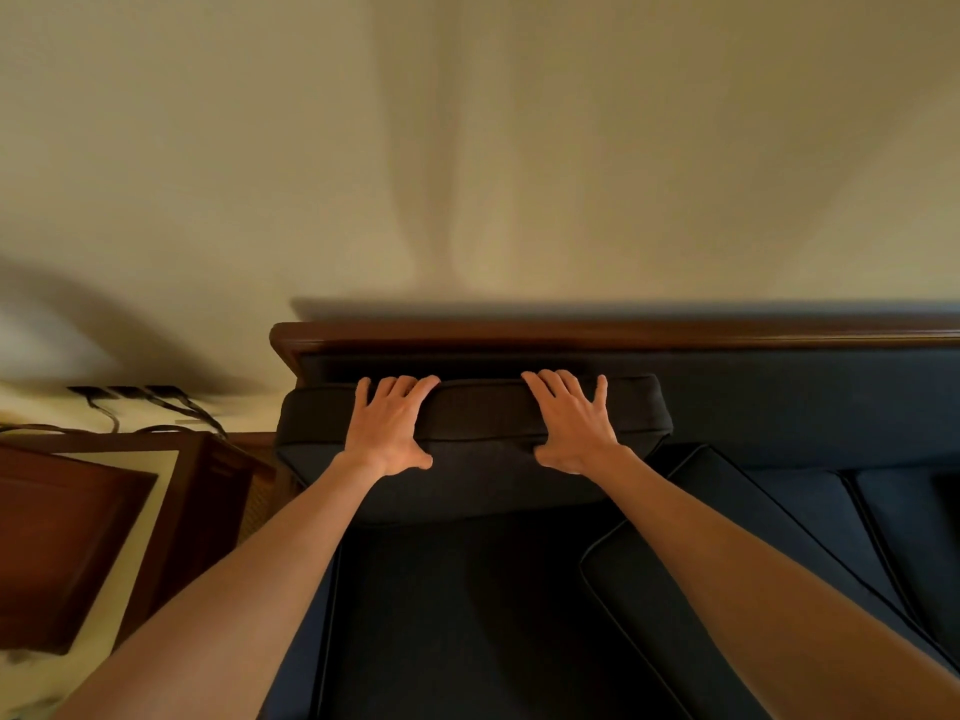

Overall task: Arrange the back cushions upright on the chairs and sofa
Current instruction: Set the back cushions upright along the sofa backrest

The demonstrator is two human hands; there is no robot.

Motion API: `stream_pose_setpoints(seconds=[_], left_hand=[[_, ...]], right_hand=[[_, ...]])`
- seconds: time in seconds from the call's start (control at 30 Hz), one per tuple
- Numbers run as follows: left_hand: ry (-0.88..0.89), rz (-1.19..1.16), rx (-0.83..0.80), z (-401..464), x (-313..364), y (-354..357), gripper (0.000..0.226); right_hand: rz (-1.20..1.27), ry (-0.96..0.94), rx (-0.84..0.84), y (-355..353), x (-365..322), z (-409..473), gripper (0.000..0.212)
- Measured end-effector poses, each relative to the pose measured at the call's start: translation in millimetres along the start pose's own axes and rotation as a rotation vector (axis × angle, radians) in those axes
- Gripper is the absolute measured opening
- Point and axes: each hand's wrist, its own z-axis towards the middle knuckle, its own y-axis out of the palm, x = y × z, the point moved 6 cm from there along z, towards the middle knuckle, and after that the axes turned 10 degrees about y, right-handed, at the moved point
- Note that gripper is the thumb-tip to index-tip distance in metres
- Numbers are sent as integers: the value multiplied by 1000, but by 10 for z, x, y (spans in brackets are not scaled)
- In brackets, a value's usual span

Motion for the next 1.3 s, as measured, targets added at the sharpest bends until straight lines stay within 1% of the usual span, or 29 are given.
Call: stream_pose_setpoints(seconds=[0.13, 0.27, 0.37, 0.43, 0.5, 0.63, 0.7, 0.73, 0.83, 0.9, 0.97, 1.03, 1.07, 1.17, 1.2, 1.23, 1.3], left_hand=[[-40, -5, 30, 34, 35, 30, 112], [-47, 27, 150, -111, 243, 171, 103], [-29, 20, 148, -97, 474, 255, 104], [-52, -28, 125, 3, 542, 256, 109], [-70, -46, 104, 96, 565, 267, 113], [-25, 2, 96, 89, 512, 336, 124], [14, 50, 108, 36, 341, 332, 124], [4, 70, 116, 2, 196, 302, 123], [-113, 91, 111, -179, -303, 174, 118], [-219, 69, 71, -293, -556, 93, 113], [-354, 38, 18, -257, -642, 6, 113], [-443, 20, -38, -63, -467, -70, 123], [-406, 18, -50, 83, -295, -77, 128], [-100, 50, -82, 501, 289, 51, 138], [-61, 61, -104, 569, 350, 93, 140], [-58, 79, -119, 611, 323, 109, 141], [-93, 127, -126, 585, 127, 65, 143]], right_hand=[[22, 59, -42, 66, 46, 17, 105], [-7, 91, -41, 152, -39, -13, 107], [2, 31, -4, 183, -288, -36, 109], [9, -29, 23, 197, -424, -8, 111], [0, -47, 26, 222, -461, 44, 114], [-41, -39, 52, 288, -326, 90, 117], [-50, -13, 67, 290, -98, 98, 118], [-59, 13, 71, 278, 65, 114, 118], [-62, 122, 45, 217, 623, 126, 117], [-36, 182, -2, 199, 907, 107, 117], [-11, 220, -60, 185, 1047, 100, 120], [-10, 248, -119, 172, 1015, 124, 123], [-20, 261, -137, 158, 958, 153, 126], [-129, 264, -112, 32, 840, 256, 133], [-176, 255, -95, -13, 859, 283, 133], [-209, 247, -78, -52, 910, 303, 129], [-203, 230, -57, -77, 1014, 332, 118]])
